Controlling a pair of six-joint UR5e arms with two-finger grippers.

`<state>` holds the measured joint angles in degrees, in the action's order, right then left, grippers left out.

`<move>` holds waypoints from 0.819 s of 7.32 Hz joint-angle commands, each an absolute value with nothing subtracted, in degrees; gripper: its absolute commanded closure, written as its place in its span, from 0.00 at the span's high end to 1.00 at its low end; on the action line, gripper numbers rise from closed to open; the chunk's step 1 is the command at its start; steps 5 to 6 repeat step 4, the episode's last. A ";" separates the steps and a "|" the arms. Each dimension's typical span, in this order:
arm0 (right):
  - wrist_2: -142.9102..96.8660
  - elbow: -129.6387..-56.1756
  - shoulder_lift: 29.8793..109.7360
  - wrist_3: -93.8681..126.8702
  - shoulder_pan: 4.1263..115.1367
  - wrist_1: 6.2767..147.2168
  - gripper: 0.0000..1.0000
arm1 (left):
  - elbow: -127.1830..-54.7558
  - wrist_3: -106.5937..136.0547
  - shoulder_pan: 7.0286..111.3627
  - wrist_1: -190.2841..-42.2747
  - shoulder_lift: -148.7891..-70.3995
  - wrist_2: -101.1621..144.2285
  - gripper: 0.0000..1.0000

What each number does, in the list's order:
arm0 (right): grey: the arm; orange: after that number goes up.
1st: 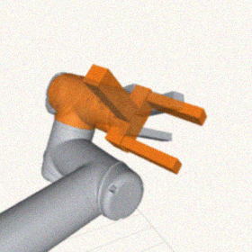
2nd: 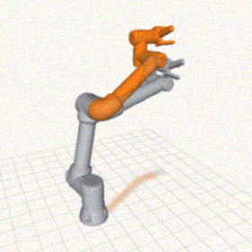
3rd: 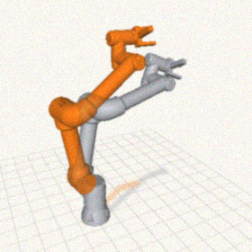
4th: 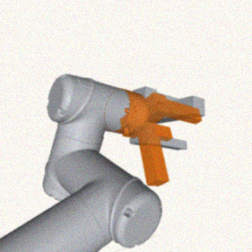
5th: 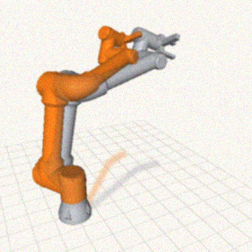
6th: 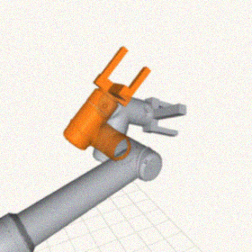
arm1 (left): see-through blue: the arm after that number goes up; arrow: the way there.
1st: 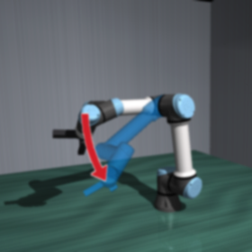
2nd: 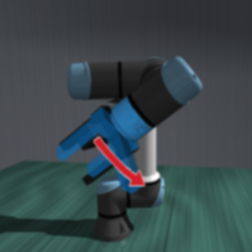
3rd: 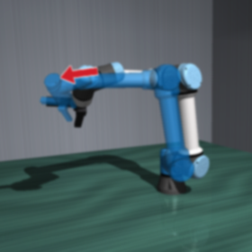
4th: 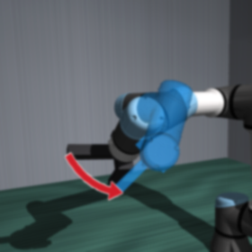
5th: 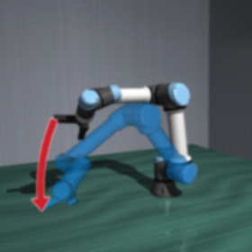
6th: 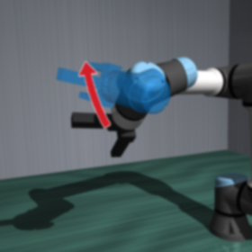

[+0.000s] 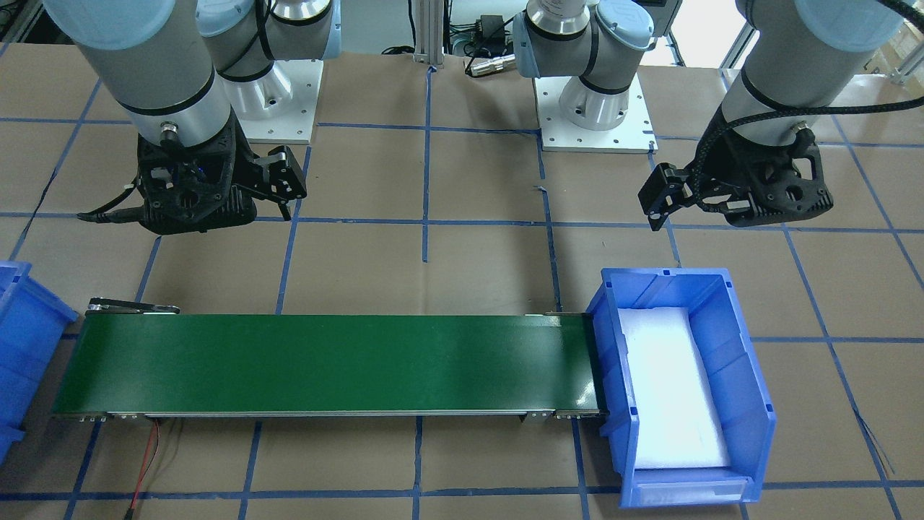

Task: Transport two buttons from left to right

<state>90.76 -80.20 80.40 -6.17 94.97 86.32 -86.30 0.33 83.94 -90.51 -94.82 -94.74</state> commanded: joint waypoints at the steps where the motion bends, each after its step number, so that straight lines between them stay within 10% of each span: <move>1: 90.00 -80.59 80.07 -6.15 94.66 87.36 1.00 | -85.61 0.53 84.81 -89.83 -96.84 -93.70 1.00; 6: 90.09 -80.68 79.72 -6.41 94.75 88.68 1.00 | -84.65 -1.56 90.33 -90.60 -94.08 -92.38 1.00</move>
